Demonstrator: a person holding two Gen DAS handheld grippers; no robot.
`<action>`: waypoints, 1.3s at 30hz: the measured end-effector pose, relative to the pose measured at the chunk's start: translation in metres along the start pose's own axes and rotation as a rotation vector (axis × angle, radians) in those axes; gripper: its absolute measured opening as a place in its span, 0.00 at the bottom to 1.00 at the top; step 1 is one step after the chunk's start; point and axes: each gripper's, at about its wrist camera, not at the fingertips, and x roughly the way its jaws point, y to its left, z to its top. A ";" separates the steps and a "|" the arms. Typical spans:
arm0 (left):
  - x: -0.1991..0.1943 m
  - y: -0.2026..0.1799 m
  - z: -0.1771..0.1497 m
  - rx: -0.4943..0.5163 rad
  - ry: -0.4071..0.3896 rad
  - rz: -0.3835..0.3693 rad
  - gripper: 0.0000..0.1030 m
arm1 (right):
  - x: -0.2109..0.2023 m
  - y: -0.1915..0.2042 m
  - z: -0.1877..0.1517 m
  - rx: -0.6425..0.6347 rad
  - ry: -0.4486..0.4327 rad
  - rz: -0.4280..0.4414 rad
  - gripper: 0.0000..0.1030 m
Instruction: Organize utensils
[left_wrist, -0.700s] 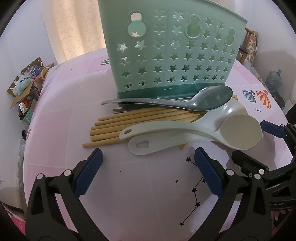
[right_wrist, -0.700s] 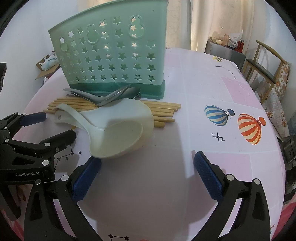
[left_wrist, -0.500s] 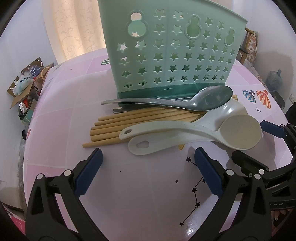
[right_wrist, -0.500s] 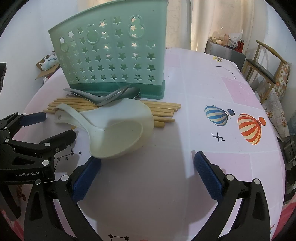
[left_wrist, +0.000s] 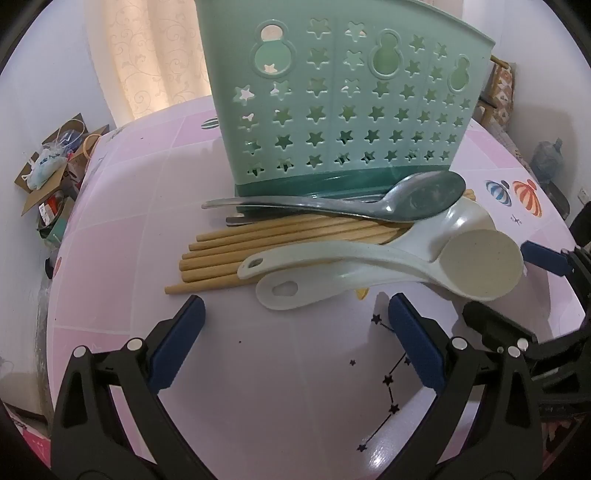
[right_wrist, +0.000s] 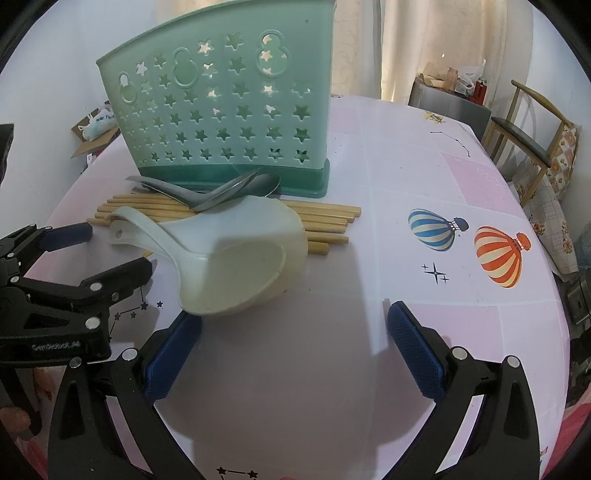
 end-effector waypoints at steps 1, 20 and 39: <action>0.000 0.001 0.000 0.000 0.000 0.001 0.93 | 0.000 0.000 0.000 0.000 0.000 0.000 0.95; -0.002 0.000 -0.001 0.000 0.001 0.001 0.93 | 0.000 0.000 0.000 0.000 0.000 0.000 0.95; -0.003 0.000 -0.001 0.000 0.001 0.001 0.93 | 0.000 0.000 0.000 0.000 0.000 0.000 0.95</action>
